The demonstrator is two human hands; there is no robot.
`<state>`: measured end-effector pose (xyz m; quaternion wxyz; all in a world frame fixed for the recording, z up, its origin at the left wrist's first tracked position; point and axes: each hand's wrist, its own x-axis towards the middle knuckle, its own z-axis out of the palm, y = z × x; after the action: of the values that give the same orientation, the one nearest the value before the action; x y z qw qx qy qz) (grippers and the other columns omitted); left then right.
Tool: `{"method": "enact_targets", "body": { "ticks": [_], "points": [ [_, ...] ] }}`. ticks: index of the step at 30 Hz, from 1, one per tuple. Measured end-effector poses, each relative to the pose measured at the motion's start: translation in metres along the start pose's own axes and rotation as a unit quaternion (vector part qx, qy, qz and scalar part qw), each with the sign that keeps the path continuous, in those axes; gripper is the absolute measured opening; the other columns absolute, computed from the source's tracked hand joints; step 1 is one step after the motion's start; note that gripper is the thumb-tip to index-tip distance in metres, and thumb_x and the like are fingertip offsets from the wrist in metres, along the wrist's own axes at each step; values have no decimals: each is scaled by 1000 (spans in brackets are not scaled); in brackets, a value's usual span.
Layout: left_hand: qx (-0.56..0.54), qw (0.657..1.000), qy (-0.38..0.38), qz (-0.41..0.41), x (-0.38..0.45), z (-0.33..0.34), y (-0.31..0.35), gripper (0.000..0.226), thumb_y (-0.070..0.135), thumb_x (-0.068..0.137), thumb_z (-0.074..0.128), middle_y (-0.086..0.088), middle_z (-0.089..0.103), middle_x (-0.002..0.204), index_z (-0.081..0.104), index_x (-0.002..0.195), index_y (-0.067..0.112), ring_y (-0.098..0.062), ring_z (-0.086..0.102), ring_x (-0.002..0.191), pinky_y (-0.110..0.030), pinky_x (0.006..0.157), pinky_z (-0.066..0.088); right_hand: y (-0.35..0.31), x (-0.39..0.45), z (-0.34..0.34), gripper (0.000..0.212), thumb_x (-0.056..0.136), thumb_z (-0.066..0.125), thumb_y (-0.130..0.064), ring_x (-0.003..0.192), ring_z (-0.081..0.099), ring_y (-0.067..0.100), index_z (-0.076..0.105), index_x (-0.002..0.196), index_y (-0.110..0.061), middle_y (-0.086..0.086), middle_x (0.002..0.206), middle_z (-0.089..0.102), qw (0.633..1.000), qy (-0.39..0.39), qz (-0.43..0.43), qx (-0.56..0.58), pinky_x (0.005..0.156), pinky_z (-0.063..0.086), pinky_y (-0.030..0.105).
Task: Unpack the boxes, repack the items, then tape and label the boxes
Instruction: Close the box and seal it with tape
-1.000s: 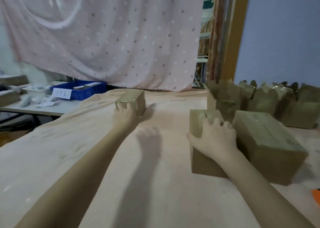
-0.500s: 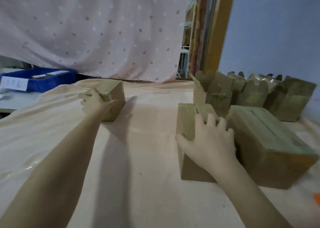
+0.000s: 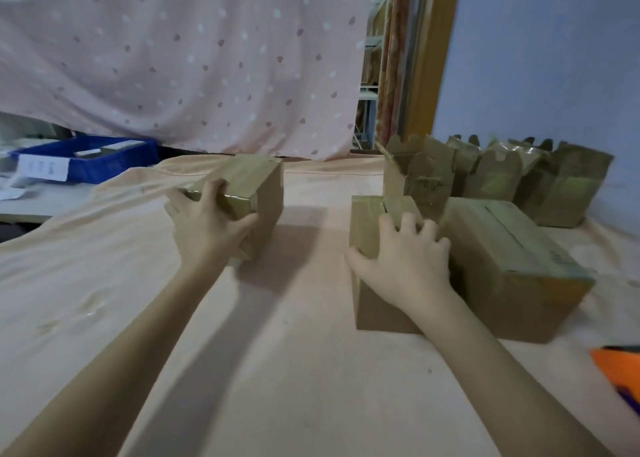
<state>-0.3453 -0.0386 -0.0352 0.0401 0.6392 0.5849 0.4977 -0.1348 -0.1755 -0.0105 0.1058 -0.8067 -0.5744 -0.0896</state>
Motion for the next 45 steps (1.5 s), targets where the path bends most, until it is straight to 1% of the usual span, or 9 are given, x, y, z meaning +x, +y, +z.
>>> {"method": "enact_targets", "body": {
  "ticks": [18,24,27,29,33,36,38,41,45],
  "points": [
    [90,995,-17,-38,-128,-15,62,74,53,60,78,-12,32,122,48,123,29,-33,34,113,-34,67,35,13,-13,-11,81,85,33,-73,136,24,43,32,146,-19,12,151,29,997,-67,-2,37,100,33,49],
    [108,992,-33,-55,-127,-21,56,77,55,64,76,-17,32,128,45,127,25,-36,34,119,-42,85,41,15,-17,-11,91,84,34,-75,142,11,45,17,152,-18,13,156,18,996,-89,-29,10,105,28,49],
    [173,984,-28,8,-125,-19,56,92,59,62,75,-31,22,146,41,136,16,-44,15,140,-51,114,15,22,-19,-14,96,81,24,-82,144,8,42,16,153,-18,16,158,13,994,-100,-31,32,111,19,49],
    [173,981,-15,82,-126,-15,69,94,55,66,76,-33,20,149,40,140,10,-44,9,143,-50,116,6,32,-17,-23,92,83,19,-80,144,11,40,24,151,-18,18,157,17,996,-67,-19,61,112,18,49],
    [117,957,24,264,-137,3,122,59,23,70,76,-32,52,127,58,121,0,-49,41,129,-55,105,36,70,-9,-40,72,92,31,-64,138,26,42,39,141,-12,22,148,35,999,14,12,-33,109,28,50],
    [109,944,-45,308,-146,17,159,55,26,75,73,-29,52,129,58,122,2,-47,39,131,-54,110,26,98,-9,-42,81,87,39,-68,138,23,47,30,146,-12,25,151,27,992,-41,77,-91,109,30,53],
    [137,948,-118,264,-152,23,177,59,48,86,51,-26,44,139,53,129,7,-42,29,138,-50,115,15,113,-10,-39,88,86,37,-72,138,20,49,21,150,-13,25,154,18,987,-86,110,-83,109,29,55],
    [232,943,-193,139,-150,28,192,78,73,83,29,-22,41,138,49,129,13,-42,27,135,-51,110,24,130,-10,-35,91,83,38,-75,133,31,45,21,149,-14,24,151,23,985,-111,132,-27,99,39,48],
    [264,937,-196,119,-150,31,190,92,81,75,14,-21,41,138,53,124,14,-40,23,138,-53,110,19,146,-10,-34,88,82,41,-73,130,36,38,25,147,-15,19,146,30,987,-98,122,27,92,41,39]
  ]
}}
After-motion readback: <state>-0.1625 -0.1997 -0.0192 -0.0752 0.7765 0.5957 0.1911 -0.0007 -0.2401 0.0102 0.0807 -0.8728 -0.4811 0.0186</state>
